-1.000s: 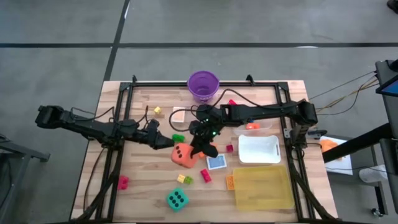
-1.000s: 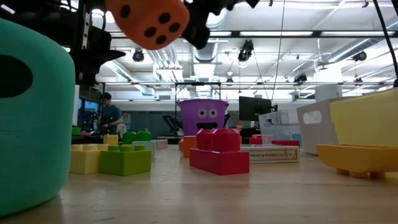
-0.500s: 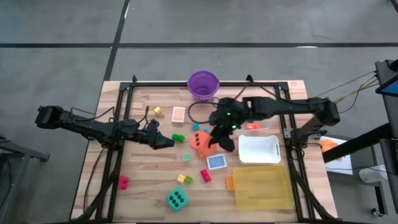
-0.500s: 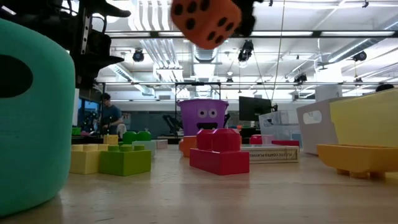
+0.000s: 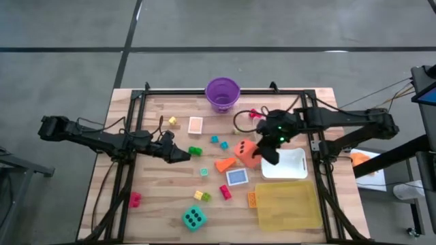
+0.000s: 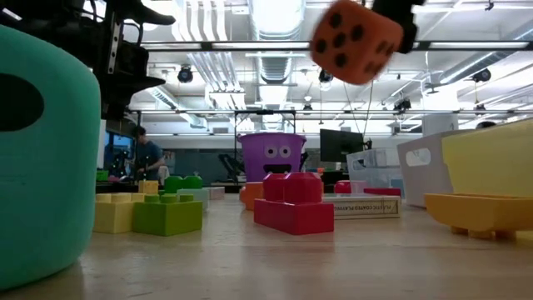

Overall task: Pick & Place Toys
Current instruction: Put the orange dice into the white bin

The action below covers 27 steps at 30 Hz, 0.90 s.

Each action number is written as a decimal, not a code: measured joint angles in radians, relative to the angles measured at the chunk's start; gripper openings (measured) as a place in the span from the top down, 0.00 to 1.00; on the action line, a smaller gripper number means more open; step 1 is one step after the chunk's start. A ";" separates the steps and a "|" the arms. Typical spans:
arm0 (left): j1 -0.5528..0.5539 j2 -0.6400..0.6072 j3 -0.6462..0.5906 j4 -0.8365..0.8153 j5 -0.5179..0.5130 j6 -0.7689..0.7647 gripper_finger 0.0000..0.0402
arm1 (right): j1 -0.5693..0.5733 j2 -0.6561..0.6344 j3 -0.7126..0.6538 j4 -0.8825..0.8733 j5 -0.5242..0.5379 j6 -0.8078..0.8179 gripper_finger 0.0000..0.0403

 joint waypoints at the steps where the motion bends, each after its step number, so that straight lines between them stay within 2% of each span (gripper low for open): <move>1: 0.000 0.000 0.000 -0.001 0.000 -0.002 0.13 | 0.000 -0.017 -0.011 -0.028 0.007 0.011 0.74; 6: 0.000 0.000 0.000 -0.009 0.004 -0.002 0.13 | 0.000 -0.097 -0.060 -0.145 0.009 0.079 0.76; 12: 0.000 0.000 0.000 -0.014 0.004 -0.002 0.13 | 0.000 -0.156 -0.104 -0.187 0.011 0.142 0.76; 20: 0.000 0.000 0.000 -0.013 0.008 -0.002 0.13 | 0.000 -0.183 -0.102 -0.357 0.009 0.148 0.76; 27: 0.000 0.000 0.000 -0.018 0.014 -0.001 0.13 | 0.006 -0.186 -0.106 -0.418 0.043 0.138 0.76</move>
